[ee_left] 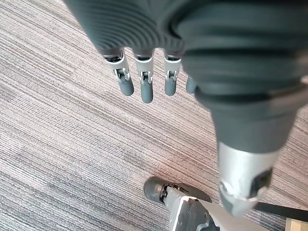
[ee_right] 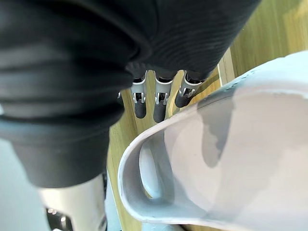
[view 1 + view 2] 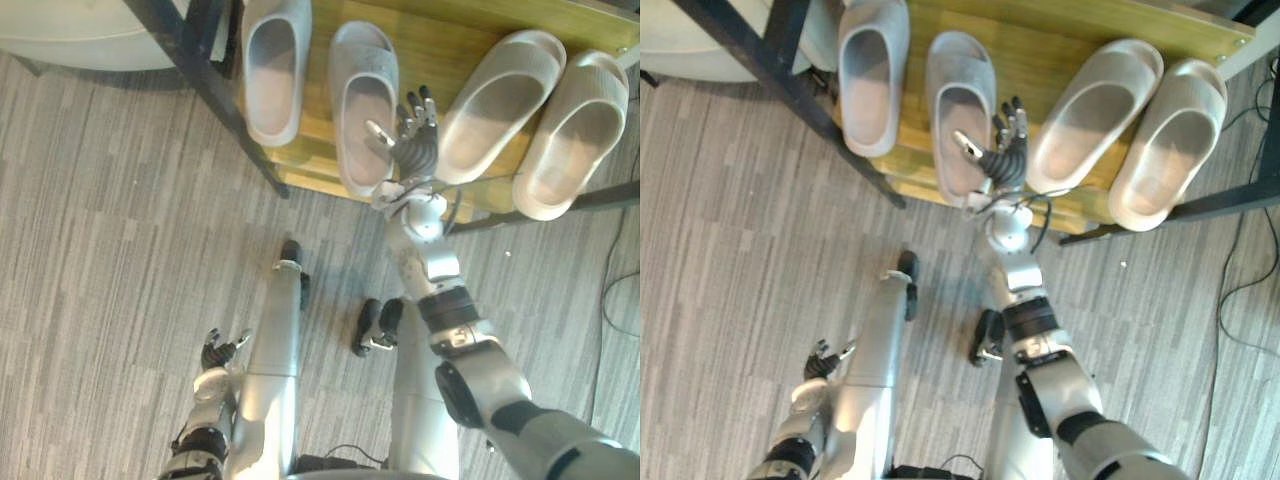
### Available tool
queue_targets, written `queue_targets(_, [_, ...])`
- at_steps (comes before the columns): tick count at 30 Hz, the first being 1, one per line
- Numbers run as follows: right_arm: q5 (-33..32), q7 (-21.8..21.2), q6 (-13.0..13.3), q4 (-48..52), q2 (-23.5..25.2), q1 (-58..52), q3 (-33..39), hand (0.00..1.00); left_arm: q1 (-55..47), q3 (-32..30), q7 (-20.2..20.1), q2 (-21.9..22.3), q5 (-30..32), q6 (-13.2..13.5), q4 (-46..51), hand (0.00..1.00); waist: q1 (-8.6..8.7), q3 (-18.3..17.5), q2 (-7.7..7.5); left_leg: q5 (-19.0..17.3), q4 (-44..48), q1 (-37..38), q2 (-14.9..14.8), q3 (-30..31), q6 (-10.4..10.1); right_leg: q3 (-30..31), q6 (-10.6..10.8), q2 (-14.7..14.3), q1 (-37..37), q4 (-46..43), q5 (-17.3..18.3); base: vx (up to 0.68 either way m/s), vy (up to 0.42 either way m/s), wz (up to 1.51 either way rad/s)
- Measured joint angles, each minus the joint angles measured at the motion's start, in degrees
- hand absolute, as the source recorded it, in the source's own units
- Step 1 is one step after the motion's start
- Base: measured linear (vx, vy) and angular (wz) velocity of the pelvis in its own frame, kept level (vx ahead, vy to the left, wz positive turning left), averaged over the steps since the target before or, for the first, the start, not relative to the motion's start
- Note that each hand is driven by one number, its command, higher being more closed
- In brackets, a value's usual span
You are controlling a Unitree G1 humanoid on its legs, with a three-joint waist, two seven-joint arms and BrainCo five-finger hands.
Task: Organize the slippers on the shoe rack
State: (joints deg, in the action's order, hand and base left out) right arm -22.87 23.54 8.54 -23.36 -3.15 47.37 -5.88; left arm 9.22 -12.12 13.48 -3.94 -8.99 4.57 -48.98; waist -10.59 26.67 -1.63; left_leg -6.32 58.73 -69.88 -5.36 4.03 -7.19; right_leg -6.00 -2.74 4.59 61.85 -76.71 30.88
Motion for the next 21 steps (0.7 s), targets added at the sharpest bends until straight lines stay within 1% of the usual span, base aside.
queue_targets(4, [-4.9, 0.1, 0.1, -1.0, 0.9, 2.3, 0.2, 0.00, 0.4, 0.0, 0.1, 0.2, 0.0, 0.0, 0.0, 0.00, -0.72, 0.2, 0.30, 0.0, -0.2, -0.1, 0.1, 0.1, 0.0, -0.2, -0.1, 0.0, 0.0, 0.0, 0.1, 0.00, 0.000, 0.00])
queue_targets(9, [-8.9, 0.3, 0.4, -4.5, 1.1, 6.4, 1.3, 0.00, 1.0, 0.0, 0.1, 0.5, -0.1, 0.0, 0.1, 0.00, -1.53, 0.3, 0.55, 0.3, -0.6, -0.3, 0.5, 0.5, 0.1, -0.7, -0.1, 0.4, 0.1, 0.1, 0.1, 0.00, 0.000, 0.07])
queue_targets(12, [-10.9, 0.9, 0.6, -5.5, 1.1, 8.4, 1.7, 0.00, 1.2, 0.0, 0.1, 0.6, -0.1, 0.0, 0.0, 0.00, -1.68, 0.5, 0.80, 0.3, -0.5, -0.8, 0.8, 1.2, 0.1, -1.3, -0.3, 0.5, 0.1, 0.1, 0.2, -0.01, 0.018, 0.07])
queue_targets(15, [-13.0, 1.4, 0.7, -7.9, 1.4, 10.8, 3.9, 0.00, 1.4, 0.0, 0.2, 0.8, -0.1, 0.1, 0.0, 0.00, -2.09, 0.5, 0.90, 0.4, -0.6, -0.9, 0.8, 1.3, 0.1, -1.5, -0.4, 0.6, 0.1, 0.1, 0.3, -0.02, 0.049, 0.03])
queue_targets(21, [-15.5, 1.5, 0.6, -10.8, 1.6, 14.1, 5.8, 0.00, 1.6, 0.1, 0.2, 0.9, -0.1, 0.1, 0.0, 0.00, -2.48, 0.6, 1.04, 0.4, -0.8, -0.8, 0.9, 1.4, 0.1, -1.7, -0.6, 0.6, 0.2, 0.0, 0.4, -0.02, 0.042, 0.02])
